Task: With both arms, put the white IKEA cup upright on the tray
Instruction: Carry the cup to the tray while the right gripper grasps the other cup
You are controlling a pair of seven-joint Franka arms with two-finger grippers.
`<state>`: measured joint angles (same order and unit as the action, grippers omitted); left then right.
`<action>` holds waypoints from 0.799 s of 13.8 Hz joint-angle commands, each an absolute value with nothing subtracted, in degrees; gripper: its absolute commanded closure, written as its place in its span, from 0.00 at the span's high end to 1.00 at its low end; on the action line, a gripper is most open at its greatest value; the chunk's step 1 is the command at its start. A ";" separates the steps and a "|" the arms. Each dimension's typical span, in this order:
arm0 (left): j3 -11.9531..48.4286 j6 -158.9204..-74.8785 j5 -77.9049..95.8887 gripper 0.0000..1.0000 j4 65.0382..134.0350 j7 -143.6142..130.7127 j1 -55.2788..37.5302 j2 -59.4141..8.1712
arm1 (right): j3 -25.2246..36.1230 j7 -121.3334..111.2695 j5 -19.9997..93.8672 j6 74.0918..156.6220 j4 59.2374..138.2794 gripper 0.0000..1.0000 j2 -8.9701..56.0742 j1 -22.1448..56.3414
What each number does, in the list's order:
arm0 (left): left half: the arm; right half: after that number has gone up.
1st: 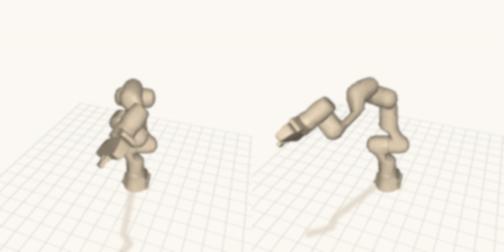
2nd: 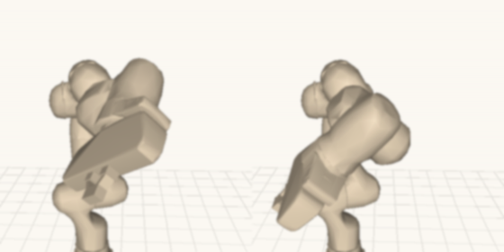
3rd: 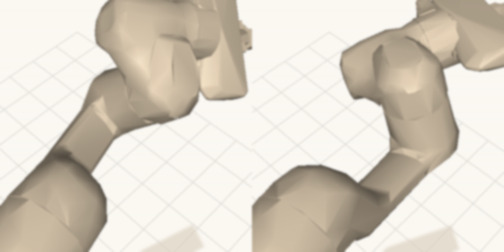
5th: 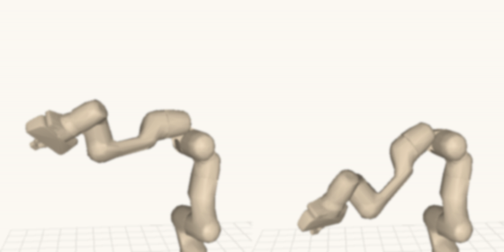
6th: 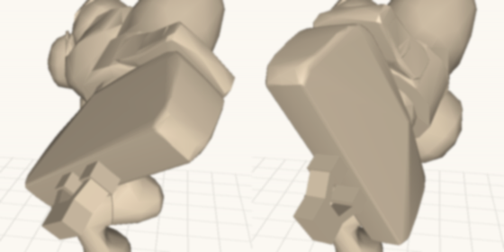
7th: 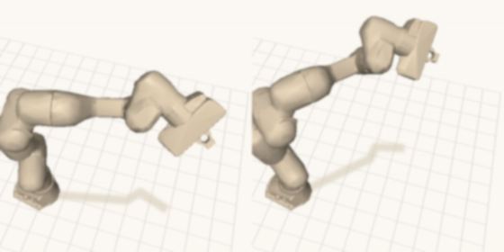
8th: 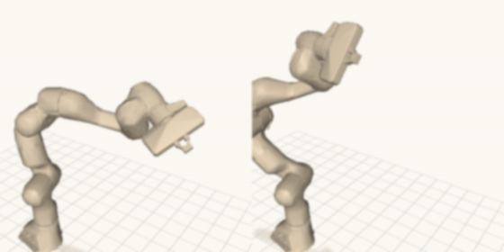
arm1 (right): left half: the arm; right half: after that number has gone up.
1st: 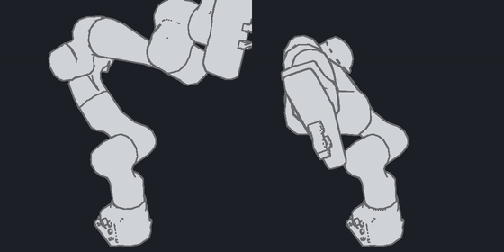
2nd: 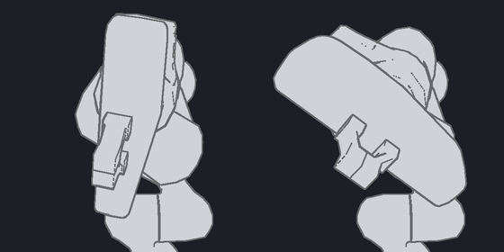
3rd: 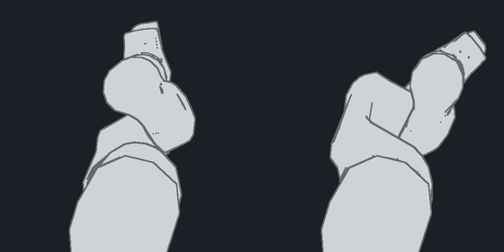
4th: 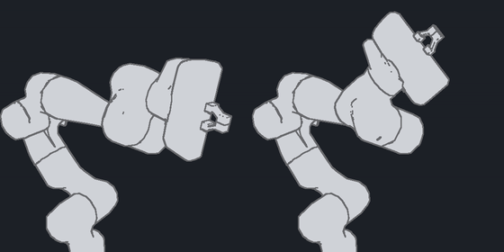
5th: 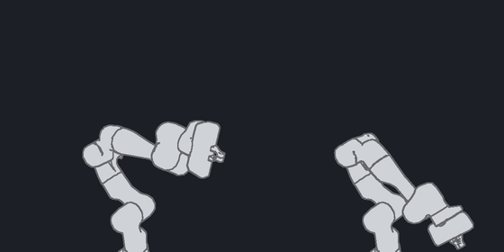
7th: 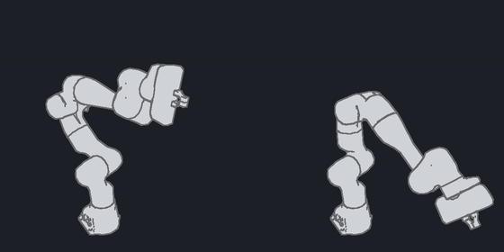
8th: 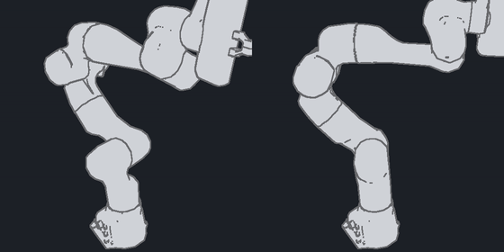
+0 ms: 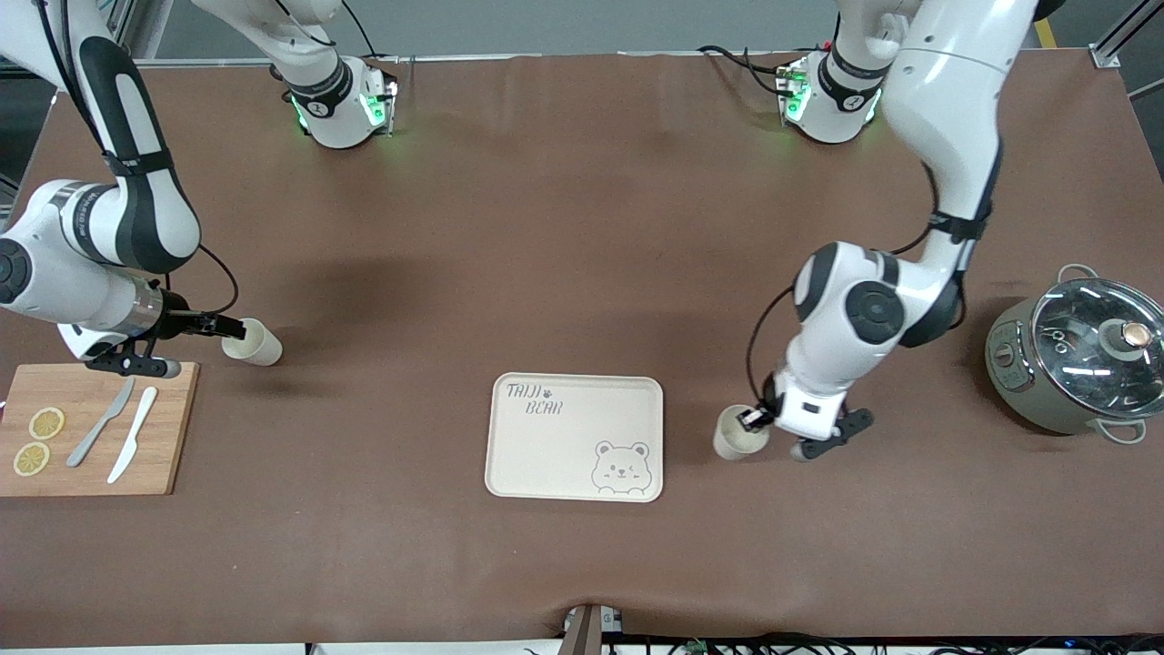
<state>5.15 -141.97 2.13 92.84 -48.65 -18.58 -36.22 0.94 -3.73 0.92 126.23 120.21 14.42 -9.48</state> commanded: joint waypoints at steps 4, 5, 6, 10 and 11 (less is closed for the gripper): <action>4.13 -141.42 2.90 0.00 79.72 -57.56 -26.27 -46.13 | 0.26 -4.22 0.44 132.70 124.18 0.70 15.03 -11.87; 4.13 -141.42 2.90 0.00 79.63 -58.18 -26.98 -46.66 | 0.26 -4.22 0.44 134.11 124.89 0.67 15.29 -11.95; 4.13 -141.42 2.90 0.00 79.63 -59.23 -27.42 -46.93 | 0.26 -4.22 0.44 135.17 125.33 0.63 15.90 -12.04; 4.04 -141.33 2.72 0.00 80.07 -63.01 -29.79 -47.37 | 0.18 -4.22 0.44 135.53 125.95 0.12 16.43 -12.30; 4.04 -141.24 2.72 0.11 80.07 -64.32 -29.79 -47.29 | 0.18 -4.22 0.44 135.61 125.86 0.00 16.70 -12.48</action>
